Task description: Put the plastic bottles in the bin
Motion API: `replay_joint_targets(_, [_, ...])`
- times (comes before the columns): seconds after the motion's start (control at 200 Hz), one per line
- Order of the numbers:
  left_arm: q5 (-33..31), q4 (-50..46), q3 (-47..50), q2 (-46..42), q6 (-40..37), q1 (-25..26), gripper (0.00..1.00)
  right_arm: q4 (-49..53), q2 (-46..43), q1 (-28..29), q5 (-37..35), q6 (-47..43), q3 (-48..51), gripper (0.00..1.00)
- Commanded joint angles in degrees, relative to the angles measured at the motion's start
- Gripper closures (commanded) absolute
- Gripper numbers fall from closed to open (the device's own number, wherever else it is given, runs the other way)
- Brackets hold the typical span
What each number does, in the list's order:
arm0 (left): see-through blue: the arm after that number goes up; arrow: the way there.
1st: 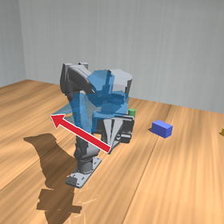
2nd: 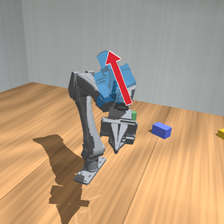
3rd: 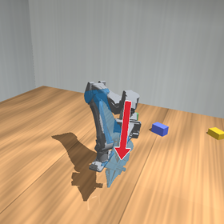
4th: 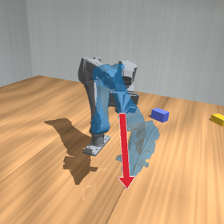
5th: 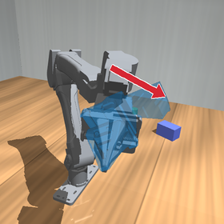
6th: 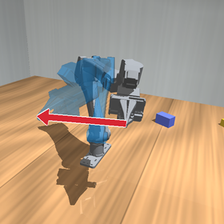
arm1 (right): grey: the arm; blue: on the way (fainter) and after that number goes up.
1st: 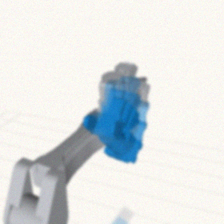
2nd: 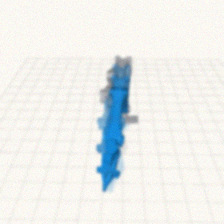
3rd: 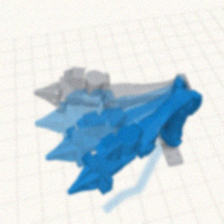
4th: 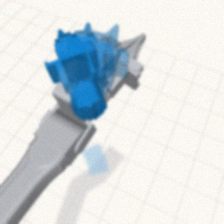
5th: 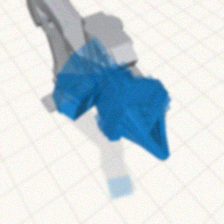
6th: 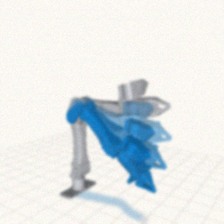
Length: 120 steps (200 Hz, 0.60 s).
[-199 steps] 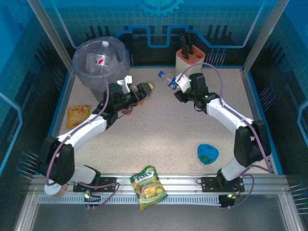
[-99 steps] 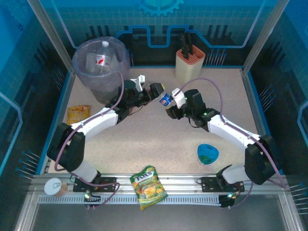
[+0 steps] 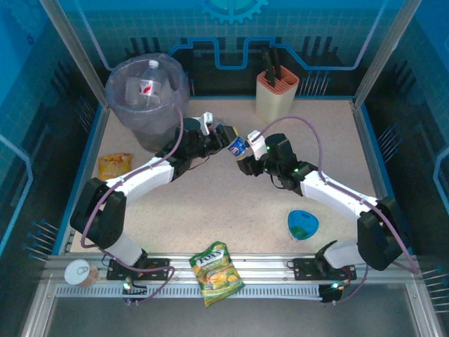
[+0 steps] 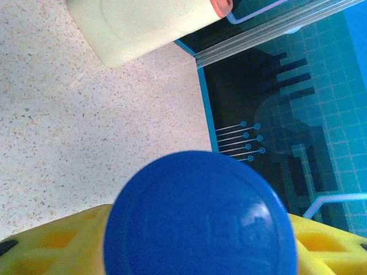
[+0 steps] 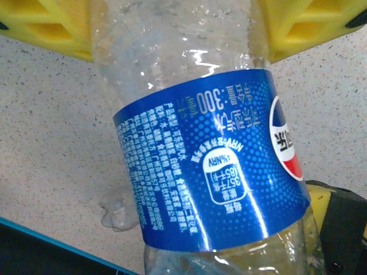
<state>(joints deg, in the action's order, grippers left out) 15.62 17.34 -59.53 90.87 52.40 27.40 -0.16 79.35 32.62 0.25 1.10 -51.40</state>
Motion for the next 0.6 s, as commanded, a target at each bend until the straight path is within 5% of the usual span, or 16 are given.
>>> replay_joint_targets(0.0, [-1.11, -1.53, -1.04, 0.22, -2.21, 0.44, 0.42, -2.91, -0.64, 0.55, 0.28, 1.88, 0.68, 0.40])
replay_joint_targets(0.11, [-0.77, -1.88, -2.14, 1.21, -2.57, 0.45, 0.43, -2.70, -1.81, 0.51, 0.89, 1.72, 1.43, 0.33])
replay_joint_targets(0.295, [-1.01, -3.04, -3.31, 1.17, -3.27, 0.22, 0.45, -0.56, -4.84, -0.01, 1.86, -0.76, 2.27, 0.00])
replay_joint_targets(0.595, [-2.67, -12.58, -12.26, -2.15, -10.19, -1.12, 0.46, -2.56, -15.82, -1.29, -9.11, 0.18, 6.16, 0.00])
